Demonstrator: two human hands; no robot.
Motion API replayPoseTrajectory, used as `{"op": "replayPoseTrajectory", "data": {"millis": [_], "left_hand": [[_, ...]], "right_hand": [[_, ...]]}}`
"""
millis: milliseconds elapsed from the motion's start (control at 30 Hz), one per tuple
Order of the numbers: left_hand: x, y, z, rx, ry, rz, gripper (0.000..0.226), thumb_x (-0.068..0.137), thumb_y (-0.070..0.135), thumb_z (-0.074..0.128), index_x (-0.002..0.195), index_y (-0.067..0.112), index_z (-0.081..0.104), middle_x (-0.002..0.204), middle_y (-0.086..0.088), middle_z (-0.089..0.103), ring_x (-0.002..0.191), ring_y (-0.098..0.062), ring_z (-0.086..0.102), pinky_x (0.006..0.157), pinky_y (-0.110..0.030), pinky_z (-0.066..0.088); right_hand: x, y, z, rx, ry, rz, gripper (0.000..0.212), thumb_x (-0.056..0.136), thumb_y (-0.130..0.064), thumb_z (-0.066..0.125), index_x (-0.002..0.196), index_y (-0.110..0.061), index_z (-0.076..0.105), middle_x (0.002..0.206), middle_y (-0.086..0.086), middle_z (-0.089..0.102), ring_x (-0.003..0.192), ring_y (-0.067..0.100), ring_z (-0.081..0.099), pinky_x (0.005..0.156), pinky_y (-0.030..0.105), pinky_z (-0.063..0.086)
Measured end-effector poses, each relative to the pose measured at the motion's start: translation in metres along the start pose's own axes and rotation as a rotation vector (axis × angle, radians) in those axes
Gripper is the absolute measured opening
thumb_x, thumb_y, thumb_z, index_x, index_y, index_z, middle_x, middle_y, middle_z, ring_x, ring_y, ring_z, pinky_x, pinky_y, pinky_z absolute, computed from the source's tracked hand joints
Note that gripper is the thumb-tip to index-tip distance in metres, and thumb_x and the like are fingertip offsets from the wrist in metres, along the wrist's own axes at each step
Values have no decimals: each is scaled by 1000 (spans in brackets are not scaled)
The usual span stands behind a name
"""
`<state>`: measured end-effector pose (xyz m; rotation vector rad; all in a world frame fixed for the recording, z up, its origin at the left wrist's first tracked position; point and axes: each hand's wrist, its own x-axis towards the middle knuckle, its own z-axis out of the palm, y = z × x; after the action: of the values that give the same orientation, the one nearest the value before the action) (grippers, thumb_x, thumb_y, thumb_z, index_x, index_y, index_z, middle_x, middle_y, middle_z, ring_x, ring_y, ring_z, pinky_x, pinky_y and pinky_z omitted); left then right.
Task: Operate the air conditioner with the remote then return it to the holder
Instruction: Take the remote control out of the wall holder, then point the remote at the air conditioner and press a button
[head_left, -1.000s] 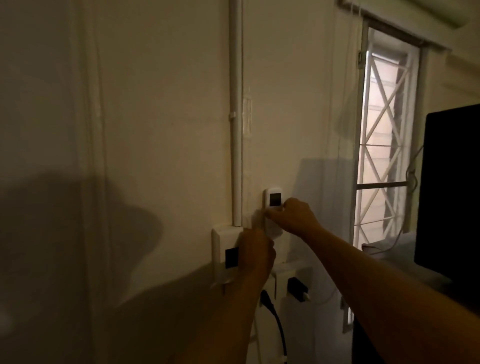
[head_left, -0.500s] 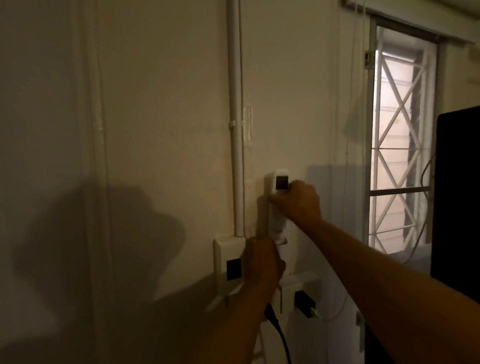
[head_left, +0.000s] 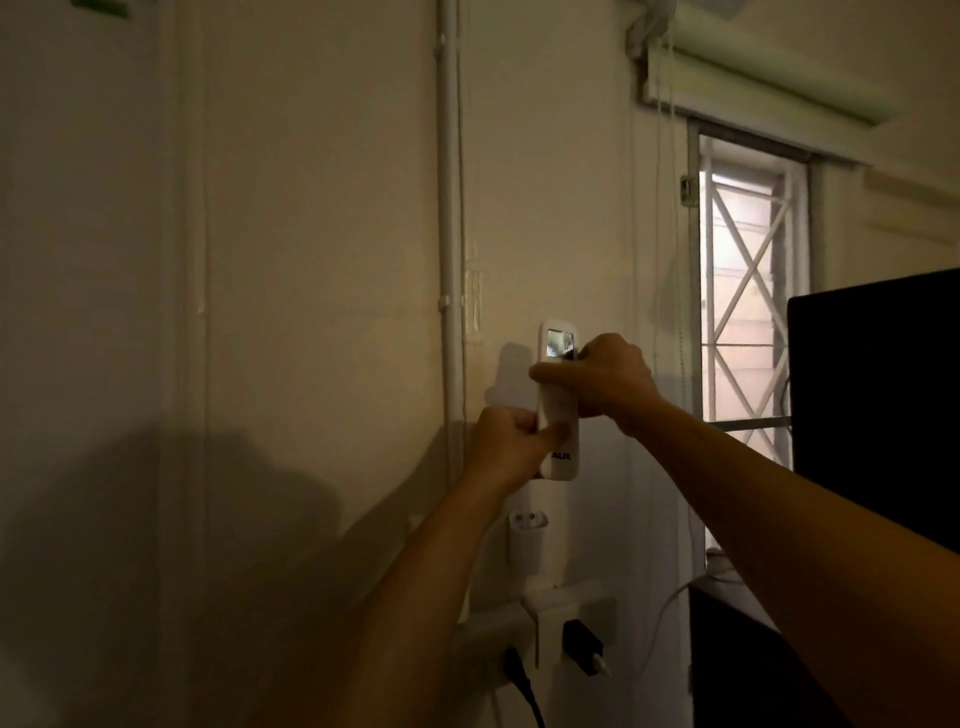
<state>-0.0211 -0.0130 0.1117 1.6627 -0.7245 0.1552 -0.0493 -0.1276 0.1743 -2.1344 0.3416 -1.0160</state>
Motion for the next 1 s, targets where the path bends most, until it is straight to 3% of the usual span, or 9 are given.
{"op": "replayPoseTrajectory", "data": {"millis": [67,167,300,533,700,833,900,1000], "left_hand": [[2,2,0,-28,36,-2,15,83,22,67,90,8,68,96,-13,73,87,-24,70,78,-45,60],[5,7,-4,-127,43,-35,29,85,19,65,111,7,63,107,-7,69,91,-22,68,76,-38,60],[10,22,-11,-233,-5,-42,39,86,19,63,122,4,58,118,-11,65,90,-21,65,68,-34,60],[22,49,-3,-284,-25,-17,39,86,17,64,122,4,58,122,-14,64,103,-31,65,70,-39,61],[29,76,4,-310,-52,32,38,85,15,65,120,3,57,120,-13,63,93,-26,64,63,-35,59],[38,104,10,-343,-103,78,36,84,15,66,116,1,59,118,-16,65,93,-28,66,72,-42,60],[43,120,13,-342,-115,114,40,83,16,67,119,2,58,119,-15,65,97,-29,67,75,-45,60],[48,145,20,-343,-144,176,45,83,17,67,124,4,55,121,-15,64,103,-32,66,82,-49,59]], "right_hand": [[-3,-1,-7,75,-51,-3,51,71,-45,80,96,-2,69,91,13,73,79,25,74,71,40,64],[-10,0,-25,297,-286,21,41,87,-36,68,107,0,66,103,14,72,91,24,72,73,33,60],[-16,8,-40,306,-451,19,31,91,-9,63,120,0,59,115,14,67,108,29,67,91,42,56],[-10,-2,-58,336,-327,-37,25,90,5,59,114,-2,59,113,14,64,108,30,64,84,40,58],[-4,-17,-85,264,-277,-77,30,89,7,59,119,4,57,113,15,64,108,31,64,76,33,58],[2,-35,-112,221,-212,-83,35,88,7,60,122,4,56,123,19,62,114,34,63,84,39,58],[4,-45,-128,204,-174,-86,34,88,8,60,121,4,57,122,19,62,110,33,64,84,39,58],[6,-60,-153,176,-114,-93,33,88,7,61,120,3,58,119,18,63,93,26,68,73,33,60]]}}
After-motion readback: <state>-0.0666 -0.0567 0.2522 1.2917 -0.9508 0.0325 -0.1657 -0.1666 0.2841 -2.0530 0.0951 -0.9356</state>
